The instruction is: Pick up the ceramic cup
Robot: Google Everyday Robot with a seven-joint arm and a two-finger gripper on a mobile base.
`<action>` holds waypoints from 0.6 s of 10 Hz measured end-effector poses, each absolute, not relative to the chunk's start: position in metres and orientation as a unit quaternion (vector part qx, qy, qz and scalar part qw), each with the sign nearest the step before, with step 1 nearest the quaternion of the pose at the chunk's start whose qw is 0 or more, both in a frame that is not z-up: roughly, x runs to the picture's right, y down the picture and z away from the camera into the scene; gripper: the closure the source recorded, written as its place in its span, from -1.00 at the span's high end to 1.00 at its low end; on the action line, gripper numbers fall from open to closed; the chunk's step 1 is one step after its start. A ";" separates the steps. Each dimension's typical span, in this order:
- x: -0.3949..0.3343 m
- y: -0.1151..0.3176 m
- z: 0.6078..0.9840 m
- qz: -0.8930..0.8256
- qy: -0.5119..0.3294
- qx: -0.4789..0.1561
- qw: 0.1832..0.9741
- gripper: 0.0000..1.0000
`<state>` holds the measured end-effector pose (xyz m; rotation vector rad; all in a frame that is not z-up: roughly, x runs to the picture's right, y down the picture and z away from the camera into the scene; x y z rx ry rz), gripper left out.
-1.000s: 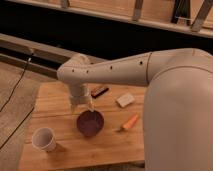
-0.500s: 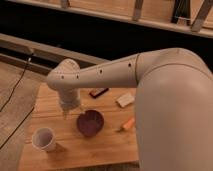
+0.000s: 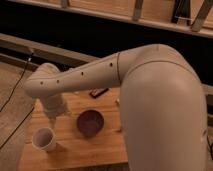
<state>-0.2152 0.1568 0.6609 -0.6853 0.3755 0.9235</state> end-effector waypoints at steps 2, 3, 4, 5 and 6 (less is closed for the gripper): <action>-0.233 0.165 0.652 0.407 0.177 -0.329 0.833 0.30; -0.239 0.168 0.651 0.400 0.177 -0.331 0.836 0.30; -0.244 0.170 0.650 0.395 0.176 -0.333 0.838 0.30; -0.247 0.171 0.650 0.391 0.176 -0.335 0.839 0.30; -0.255 0.176 0.649 0.385 0.175 -0.342 0.839 0.30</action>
